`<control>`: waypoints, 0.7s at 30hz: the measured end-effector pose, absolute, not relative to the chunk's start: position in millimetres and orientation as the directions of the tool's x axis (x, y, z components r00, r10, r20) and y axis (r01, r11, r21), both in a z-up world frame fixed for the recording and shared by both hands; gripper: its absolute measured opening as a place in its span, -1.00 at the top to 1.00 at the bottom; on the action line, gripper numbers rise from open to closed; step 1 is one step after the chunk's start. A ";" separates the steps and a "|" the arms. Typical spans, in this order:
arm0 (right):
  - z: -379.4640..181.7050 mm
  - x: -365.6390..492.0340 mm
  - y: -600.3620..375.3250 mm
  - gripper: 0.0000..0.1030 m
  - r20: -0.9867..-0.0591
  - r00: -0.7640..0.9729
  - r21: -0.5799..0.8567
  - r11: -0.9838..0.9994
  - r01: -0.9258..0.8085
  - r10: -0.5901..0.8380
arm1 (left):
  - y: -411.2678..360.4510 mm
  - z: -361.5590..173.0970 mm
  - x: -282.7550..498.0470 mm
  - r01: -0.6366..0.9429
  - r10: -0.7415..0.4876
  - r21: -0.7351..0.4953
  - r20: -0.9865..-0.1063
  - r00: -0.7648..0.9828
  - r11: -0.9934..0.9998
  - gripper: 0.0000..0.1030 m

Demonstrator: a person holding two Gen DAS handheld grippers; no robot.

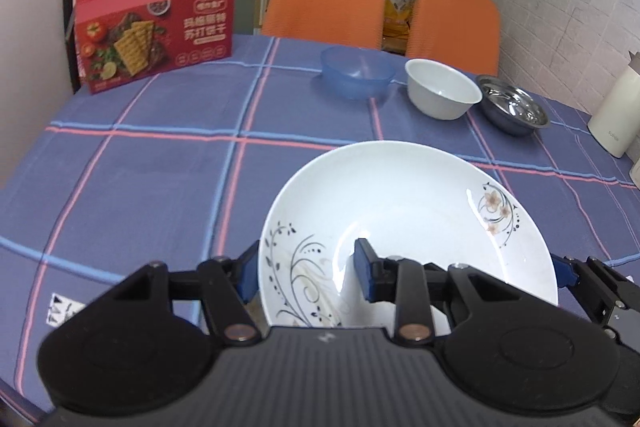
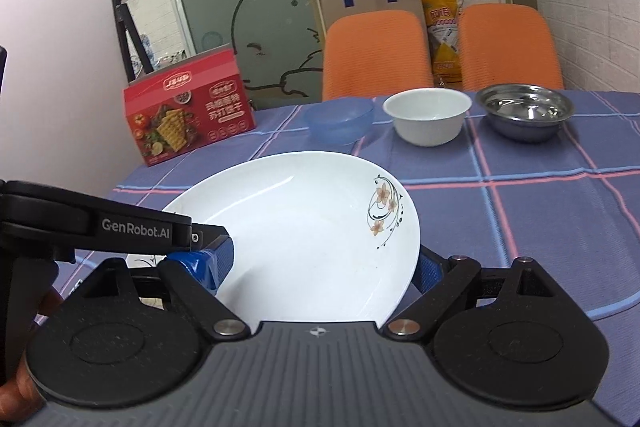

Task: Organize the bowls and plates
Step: 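Carry the floral plate onto the plate stack and open the left tool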

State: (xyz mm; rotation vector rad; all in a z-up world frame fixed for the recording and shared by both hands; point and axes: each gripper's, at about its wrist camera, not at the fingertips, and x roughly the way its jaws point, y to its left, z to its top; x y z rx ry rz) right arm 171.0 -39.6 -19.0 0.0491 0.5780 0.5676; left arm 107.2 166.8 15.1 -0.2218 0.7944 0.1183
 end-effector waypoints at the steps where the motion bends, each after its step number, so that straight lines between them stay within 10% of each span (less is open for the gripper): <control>1: -21.2 168.0 -35.2 -0.52 -0.507 0.683 0.198 0.843 -0.501 0.525 | 171.8 11.7 103.2 -0.197 0.023 -0.158 -0.722 0.692 0.968 0.37; 14: -38.3 156.2 -16.6 -0.51 -0.533 0.661 0.166 0.831 -0.531 0.529 | 183.0 -6.7 84.5 -0.169 0.022 -0.142 -0.699 0.714 0.975 0.33; 21: -38.9 152.4 -21.8 -0.47 -0.519 0.663 0.184 0.828 -0.530 0.540 | 184.5 2.7 78.9 -0.161 0.029 -0.139 -0.664 0.747 0.977 -0.12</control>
